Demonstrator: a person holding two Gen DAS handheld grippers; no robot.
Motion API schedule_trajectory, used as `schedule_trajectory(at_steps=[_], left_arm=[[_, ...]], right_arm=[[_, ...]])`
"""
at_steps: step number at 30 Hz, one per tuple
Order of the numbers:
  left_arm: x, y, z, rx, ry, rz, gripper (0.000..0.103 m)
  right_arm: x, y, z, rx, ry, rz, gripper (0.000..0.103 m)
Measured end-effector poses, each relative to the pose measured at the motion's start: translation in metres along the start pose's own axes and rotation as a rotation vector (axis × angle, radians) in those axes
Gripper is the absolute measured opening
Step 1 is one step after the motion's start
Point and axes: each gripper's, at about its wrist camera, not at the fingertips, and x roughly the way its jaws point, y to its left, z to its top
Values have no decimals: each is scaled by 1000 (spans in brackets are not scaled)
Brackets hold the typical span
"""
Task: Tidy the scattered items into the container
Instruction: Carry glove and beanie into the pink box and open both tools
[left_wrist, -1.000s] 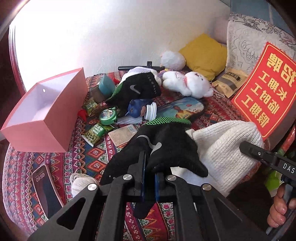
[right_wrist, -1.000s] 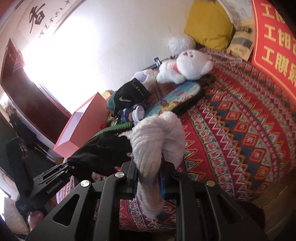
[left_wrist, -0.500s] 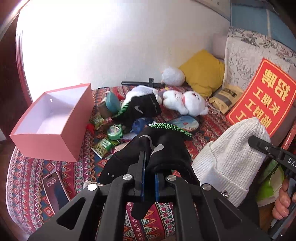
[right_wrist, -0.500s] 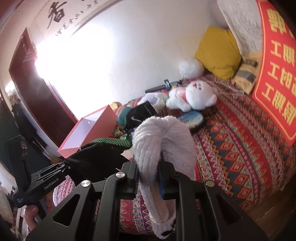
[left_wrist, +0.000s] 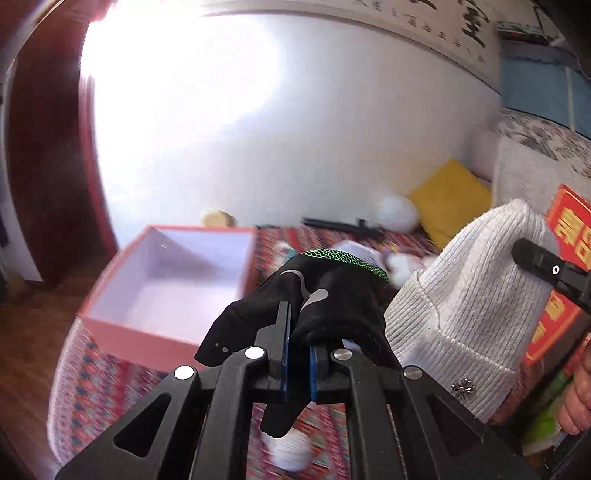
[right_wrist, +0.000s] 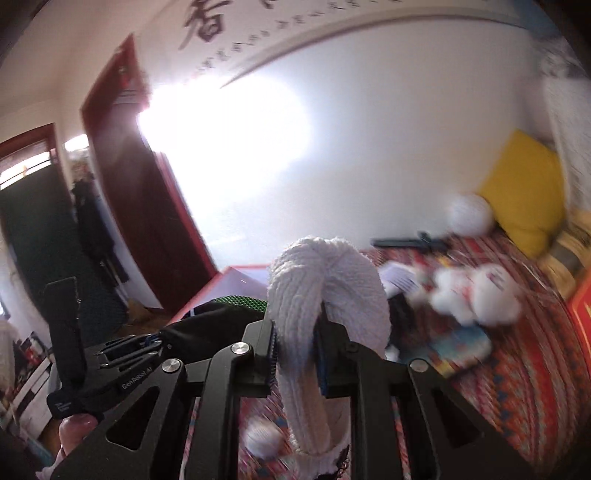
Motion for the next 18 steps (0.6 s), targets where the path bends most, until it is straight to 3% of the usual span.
schedule_trajectory(at_steps=[9,18], left_arm=[[33,106,52,-54,-8,160,4],[106,177,51,-114,75,226,5]], right_arm=[[123,82,48,-97,36,121,15],[244,129,34,-158,154,158,15]])
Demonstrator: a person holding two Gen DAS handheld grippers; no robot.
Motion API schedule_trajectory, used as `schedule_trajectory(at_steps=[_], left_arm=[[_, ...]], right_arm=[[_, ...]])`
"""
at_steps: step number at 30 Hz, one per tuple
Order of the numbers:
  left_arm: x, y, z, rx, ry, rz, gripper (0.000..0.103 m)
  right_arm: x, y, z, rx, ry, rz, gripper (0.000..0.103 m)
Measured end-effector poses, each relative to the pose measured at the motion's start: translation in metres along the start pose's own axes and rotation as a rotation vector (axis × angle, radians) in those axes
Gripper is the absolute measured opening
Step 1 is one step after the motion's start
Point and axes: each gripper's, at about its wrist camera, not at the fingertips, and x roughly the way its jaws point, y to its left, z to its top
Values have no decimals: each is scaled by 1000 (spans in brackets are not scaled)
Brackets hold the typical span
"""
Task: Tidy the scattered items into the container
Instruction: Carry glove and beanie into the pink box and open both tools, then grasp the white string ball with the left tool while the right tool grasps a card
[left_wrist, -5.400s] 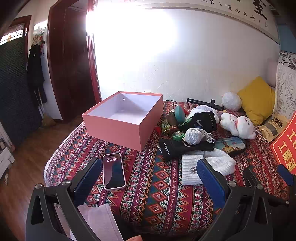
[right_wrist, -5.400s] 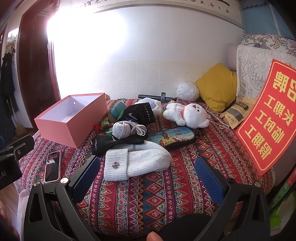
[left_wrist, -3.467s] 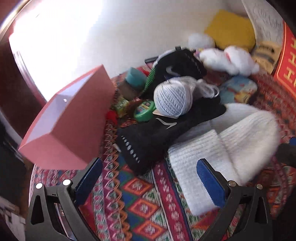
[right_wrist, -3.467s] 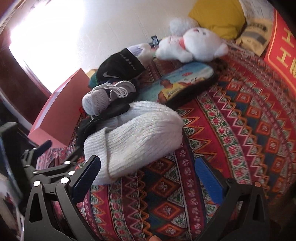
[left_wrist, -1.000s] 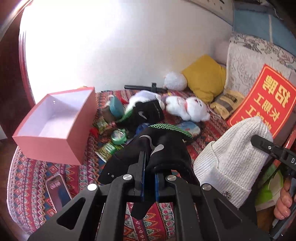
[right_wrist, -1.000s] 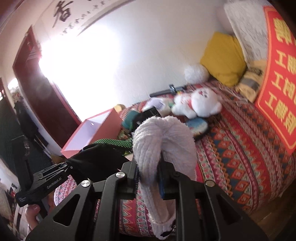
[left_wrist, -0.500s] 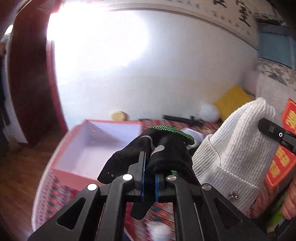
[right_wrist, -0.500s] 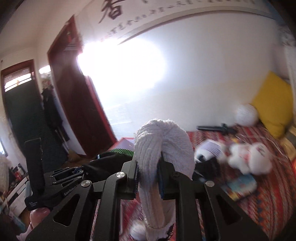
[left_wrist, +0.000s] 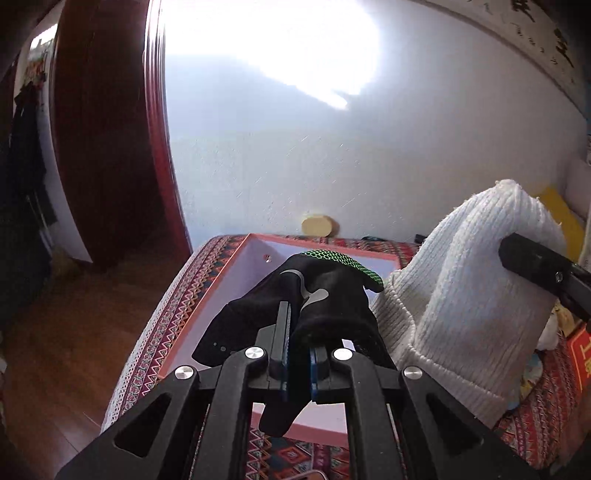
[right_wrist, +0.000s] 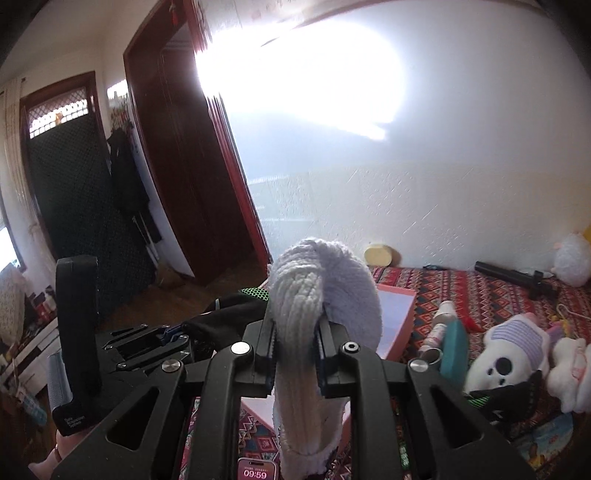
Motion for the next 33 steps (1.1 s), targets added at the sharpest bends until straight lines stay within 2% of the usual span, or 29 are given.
schedule_trajectory(at_steps=[5,7,8,9,10,11,12,15,18,22,25,30,33], left_arm=[[55,7,-13,6,96,54,5],[77,5,-22,34,164,103,13],[83,4,-26,38,180,122,23],[88,3,-31,44,189,147,33],[90,2,-35,51,187,175,39],[89,2,-40,54,178,202,55],[86,3,-42,47,169,215,63],[78,7,-41,3,161,246,68],[64,12,-37,-23,152,257,71],[48,3,-39,-1,138,232,71],[28,-18,-42,17,129,194,71],[-2,-61,-55,54,126,108,71],[-25,-88,-81,75,140,41,72]], right_arm=[[75,-6,-9,-22,116,6,16],[103,-3,-22,-67,202,-25,27],[116,-2,-31,-99,250,-64,31],[125,0,-39,-130,286,-102,53],[126,0,-46,-142,283,-125,73],[123,0,-49,-143,257,-135,83],[118,0,-50,-143,237,-103,87],[105,0,-48,-109,211,34,87],[88,-2,-43,-79,173,61,87],[54,-11,-41,-60,134,9,87],[19,-30,-45,-42,116,-31,88],[-51,-93,-77,19,107,-141,88],[-91,-123,-101,77,125,-188,88]])
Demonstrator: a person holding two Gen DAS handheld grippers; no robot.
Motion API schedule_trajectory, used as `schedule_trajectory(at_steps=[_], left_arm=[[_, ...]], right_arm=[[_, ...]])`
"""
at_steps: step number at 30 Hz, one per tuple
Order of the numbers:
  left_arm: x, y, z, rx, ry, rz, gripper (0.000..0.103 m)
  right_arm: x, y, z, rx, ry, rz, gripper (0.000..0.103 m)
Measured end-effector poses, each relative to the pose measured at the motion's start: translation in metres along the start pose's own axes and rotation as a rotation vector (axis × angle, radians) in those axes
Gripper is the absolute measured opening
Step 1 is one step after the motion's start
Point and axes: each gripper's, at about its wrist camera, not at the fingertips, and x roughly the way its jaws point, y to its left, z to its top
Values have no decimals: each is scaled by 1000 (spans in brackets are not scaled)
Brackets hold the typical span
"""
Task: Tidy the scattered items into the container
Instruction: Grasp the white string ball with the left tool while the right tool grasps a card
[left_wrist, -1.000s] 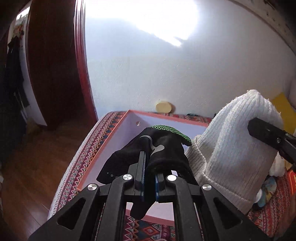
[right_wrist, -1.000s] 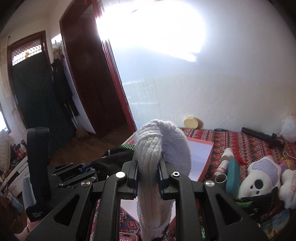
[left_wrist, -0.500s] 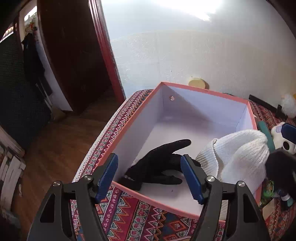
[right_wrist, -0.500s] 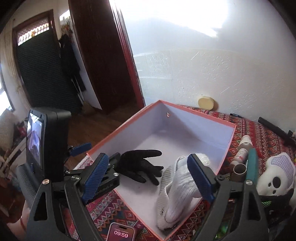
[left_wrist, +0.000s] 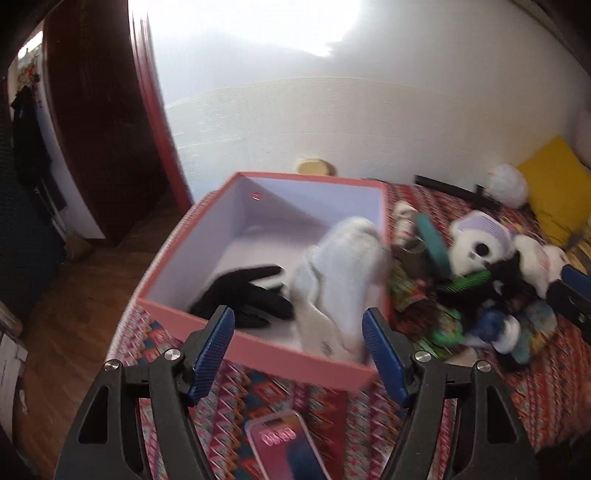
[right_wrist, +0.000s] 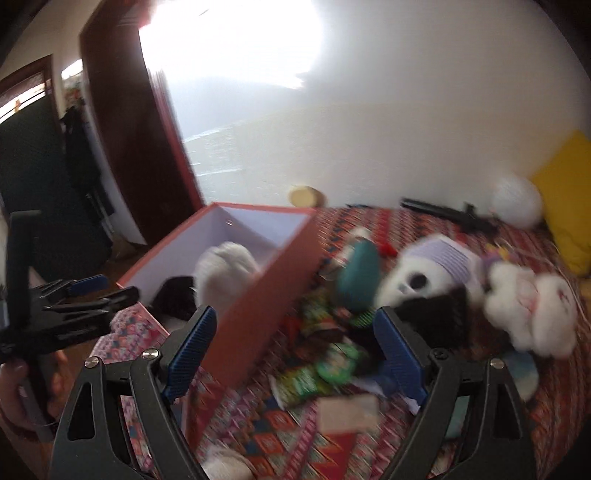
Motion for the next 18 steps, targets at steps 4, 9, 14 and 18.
schedule_trajectory(at_steps=[4,9,14,18], left_arm=[[-14,-32,-53,5,64,-101,74],[-1,-56,-121,-48,209,-171,74],[25,-83,-164,-12,282,-139,74],[39,-95,-174,1,295,-134,74]], right_arm=[[-23,-47,-46,66,61,-41,88],[-28,-74,-92,116,128,-41,88],[-14,-71,-130,127,194,-35,88],[10,-60,-146,82,250,-30,88]])
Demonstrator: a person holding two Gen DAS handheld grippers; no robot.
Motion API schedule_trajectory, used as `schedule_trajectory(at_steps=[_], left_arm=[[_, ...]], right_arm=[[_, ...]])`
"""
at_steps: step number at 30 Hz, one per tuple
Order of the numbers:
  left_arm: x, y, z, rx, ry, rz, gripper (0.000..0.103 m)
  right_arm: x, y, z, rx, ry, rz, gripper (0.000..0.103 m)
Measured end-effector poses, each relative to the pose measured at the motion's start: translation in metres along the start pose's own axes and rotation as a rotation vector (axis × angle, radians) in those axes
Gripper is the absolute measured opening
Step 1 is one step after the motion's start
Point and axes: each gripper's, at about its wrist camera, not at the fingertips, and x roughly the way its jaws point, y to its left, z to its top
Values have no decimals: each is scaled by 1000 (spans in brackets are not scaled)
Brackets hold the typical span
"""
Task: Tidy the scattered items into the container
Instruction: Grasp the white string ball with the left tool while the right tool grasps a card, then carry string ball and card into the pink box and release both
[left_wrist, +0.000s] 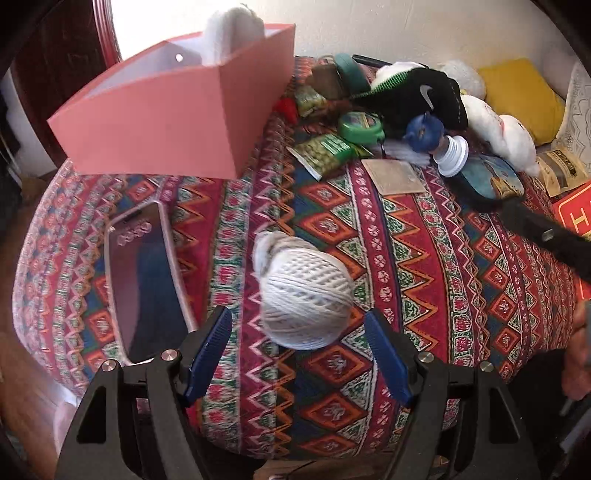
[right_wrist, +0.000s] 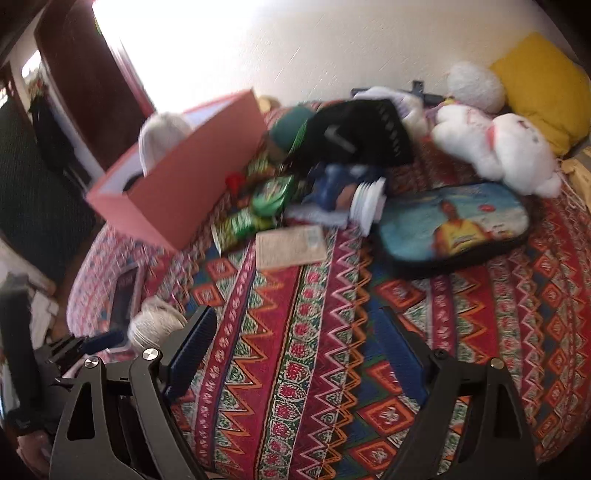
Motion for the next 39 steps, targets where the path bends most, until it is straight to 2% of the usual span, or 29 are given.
schedule_trajectory(at_steps=[8,11,15,20,23,24,27,28,31,35,39], left_arm=[[33,3,4,-10,31,54,73],[37,6,6,-18,28,13,49],[33,1,7,18,6,29,49],[32,4,8,8,12,5,49],[33,6,9,4,14,-5,49],[33,7,10,4,14,-5,49],[32,5,10,6,9,-1,49],[32,5,11,6,8,-1,49],[27,2,10,6,-3,-2,49],[19,-1,10,10,-21,0,49],[11,-3,9,9,-35,-2,49]], right_arm=[[68,19,16,-54,77,-11,88],[85,25,24,-85,83,-21,88],[103,25,32,-109,86,-45,88],[129,17,42,-91,114,-69,88],[136,19,41,-128,115,-91,87],[136,19,41,-139,111,-103,78],[130,16,41,-149,99,-100,32],[127,12,43,-135,105,-82,21],[121,2,43,-116,113,-48,6],[105,-4,34,-129,87,-26,2],[80,-10,27,-102,48,34,1]])
